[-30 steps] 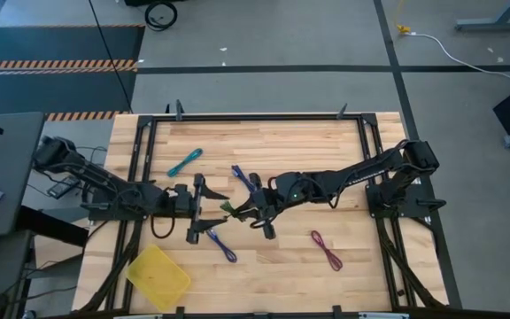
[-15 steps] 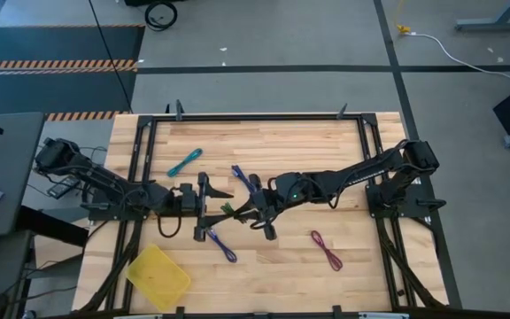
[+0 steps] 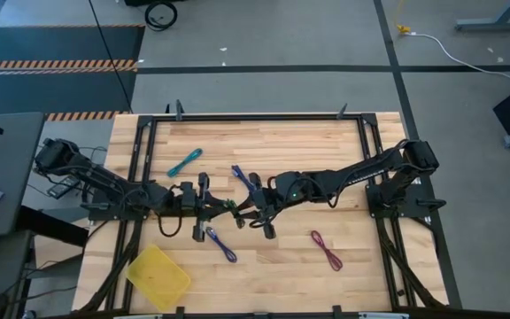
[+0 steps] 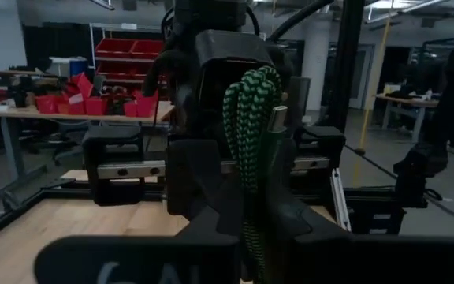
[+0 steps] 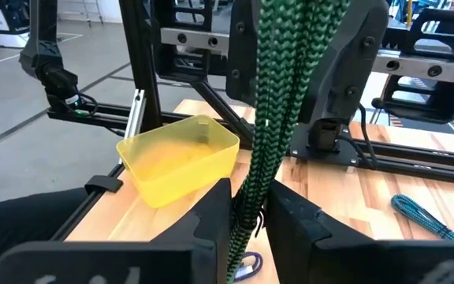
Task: Pick and place USB-C Cables
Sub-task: Put the black charger cable into the yellow bin
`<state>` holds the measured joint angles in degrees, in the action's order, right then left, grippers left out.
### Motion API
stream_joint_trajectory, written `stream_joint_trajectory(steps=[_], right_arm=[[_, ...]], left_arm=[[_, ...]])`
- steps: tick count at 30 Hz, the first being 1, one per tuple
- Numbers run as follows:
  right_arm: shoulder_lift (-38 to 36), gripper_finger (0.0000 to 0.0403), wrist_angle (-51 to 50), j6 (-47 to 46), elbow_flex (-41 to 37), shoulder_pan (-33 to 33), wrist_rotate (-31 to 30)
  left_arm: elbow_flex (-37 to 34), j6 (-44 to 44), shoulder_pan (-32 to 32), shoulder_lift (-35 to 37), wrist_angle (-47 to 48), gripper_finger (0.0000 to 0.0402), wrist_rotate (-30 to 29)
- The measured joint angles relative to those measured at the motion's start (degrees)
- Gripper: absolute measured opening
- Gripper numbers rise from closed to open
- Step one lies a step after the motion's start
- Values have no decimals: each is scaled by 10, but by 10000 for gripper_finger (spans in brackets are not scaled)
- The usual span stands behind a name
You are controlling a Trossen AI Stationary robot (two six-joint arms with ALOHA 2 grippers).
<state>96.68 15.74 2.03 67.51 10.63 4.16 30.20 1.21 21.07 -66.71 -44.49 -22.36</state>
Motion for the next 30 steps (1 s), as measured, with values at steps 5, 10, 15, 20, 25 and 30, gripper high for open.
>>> stream_joint_trajectory(steps=[5, 10, 15, 20, 25, 30], right_arm=[[0, 93, 6, 1, 0, 0, 4], [1, 139, 7, -13, 0, 0, 7], [1, 213, -69, -24, 0, 9, 8], [1, 270, -171, -34, 0, 22, -29], [0, 284, -278, -79, 0, 31, -29], [0, 275, -339, -112, 0, 41, -31]], left_arm=[[0, 27, 9, 27, 33, 21, -9], [0, 64, 37, 87, 129, 21, -70], [34, 142, 96, 158, 344, 21, -173], [156, 317, 155, 163, 650, 21, -190], [283, 445, 204, 94, 919, 21, -87], [331, 446, 248, 8, 997, 21, -21]])
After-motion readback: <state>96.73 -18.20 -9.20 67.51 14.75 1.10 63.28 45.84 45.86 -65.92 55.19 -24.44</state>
